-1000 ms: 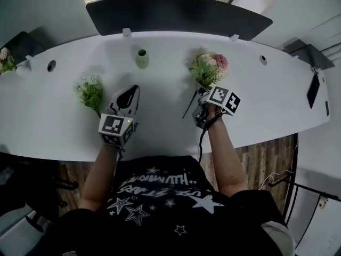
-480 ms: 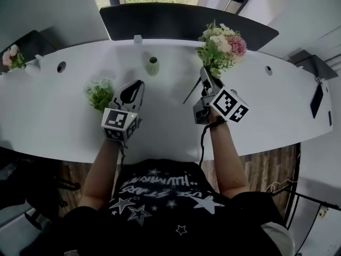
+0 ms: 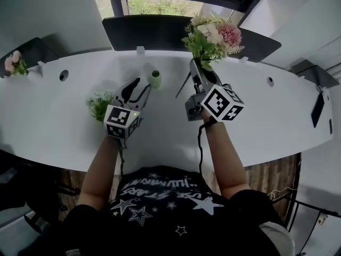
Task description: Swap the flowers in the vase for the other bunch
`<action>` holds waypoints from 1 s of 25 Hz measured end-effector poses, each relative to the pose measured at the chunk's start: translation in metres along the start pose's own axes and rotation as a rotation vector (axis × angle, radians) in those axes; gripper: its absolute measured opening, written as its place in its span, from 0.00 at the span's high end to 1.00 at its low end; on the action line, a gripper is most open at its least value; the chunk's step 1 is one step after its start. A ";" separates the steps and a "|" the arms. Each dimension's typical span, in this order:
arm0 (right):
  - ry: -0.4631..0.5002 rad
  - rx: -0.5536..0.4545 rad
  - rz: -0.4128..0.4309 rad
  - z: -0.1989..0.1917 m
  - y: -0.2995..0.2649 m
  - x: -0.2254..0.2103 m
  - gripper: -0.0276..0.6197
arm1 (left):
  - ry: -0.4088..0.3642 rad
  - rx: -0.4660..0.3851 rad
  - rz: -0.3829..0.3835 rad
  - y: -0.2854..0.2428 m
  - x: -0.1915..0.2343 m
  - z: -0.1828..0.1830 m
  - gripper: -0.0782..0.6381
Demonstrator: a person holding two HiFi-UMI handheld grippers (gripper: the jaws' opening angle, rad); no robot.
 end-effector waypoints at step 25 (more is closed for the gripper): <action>0.002 -0.017 0.133 -0.002 -0.030 -0.004 0.86 | -0.083 0.108 -0.086 -0.072 -0.017 -0.044 0.47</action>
Point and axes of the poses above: the fingertips, and each gripper's own axes: y backward along the fingers, x to its left, z out of its top, the point moved 6 cm from there along y, backward along the fingers, and after that the axes turned 2 degrees about -y, right-handed, at the moved point
